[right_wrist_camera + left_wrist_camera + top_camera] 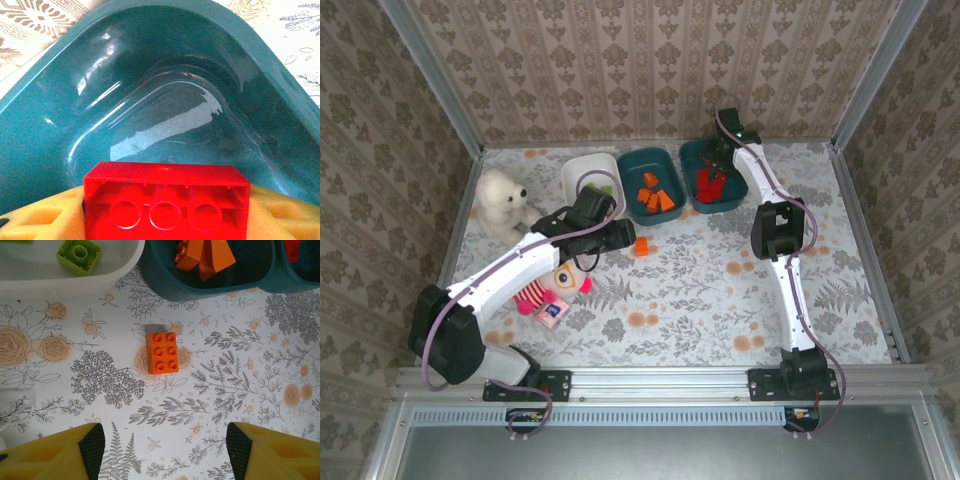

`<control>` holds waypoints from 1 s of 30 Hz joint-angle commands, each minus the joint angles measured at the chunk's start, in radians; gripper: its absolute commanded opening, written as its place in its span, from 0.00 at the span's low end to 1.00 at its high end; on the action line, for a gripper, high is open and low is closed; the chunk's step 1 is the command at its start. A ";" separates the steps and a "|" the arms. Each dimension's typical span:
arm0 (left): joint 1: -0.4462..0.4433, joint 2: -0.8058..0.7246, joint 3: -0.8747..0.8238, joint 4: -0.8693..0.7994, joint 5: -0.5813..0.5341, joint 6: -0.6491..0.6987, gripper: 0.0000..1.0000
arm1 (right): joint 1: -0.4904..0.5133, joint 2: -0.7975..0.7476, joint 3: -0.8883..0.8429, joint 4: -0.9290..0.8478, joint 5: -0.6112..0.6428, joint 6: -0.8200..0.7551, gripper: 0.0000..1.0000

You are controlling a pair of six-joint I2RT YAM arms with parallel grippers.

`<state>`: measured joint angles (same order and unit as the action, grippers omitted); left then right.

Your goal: Sort the legos into containers by color

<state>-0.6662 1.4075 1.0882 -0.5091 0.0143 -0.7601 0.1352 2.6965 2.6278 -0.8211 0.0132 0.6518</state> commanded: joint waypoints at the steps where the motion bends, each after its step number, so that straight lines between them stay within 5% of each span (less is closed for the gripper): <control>1: 0.004 0.007 0.033 0.001 -0.004 -0.015 0.68 | -0.003 0.015 0.015 -0.038 -0.021 0.000 0.67; 9: 0.001 -0.013 0.027 -0.013 -0.008 -0.017 0.68 | -0.014 0.002 0.017 -0.015 -0.048 0.020 0.78; 20: -0.010 0.003 0.016 -0.041 0.009 0.013 0.70 | 0.006 -0.200 -0.041 0.086 -0.047 0.010 0.78; 27: -0.074 0.154 0.049 -0.061 0.003 0.031 0.82 | 0.107 -0.573 -0.481 0.253 0.017 -0.077 0.77; 30: -0.101 0.235 0.101 -0.079 -0.023 0.022 0.86 | 0.148 -0.776 -0.800 0.392 0.007 -0.067 0.78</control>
<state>-0.7475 1.5990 1.1301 -0.5526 0.0170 -0.7479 0.2497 2.0594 2.0064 -0.5438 0.0036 0.6033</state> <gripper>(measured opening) 0.856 0.780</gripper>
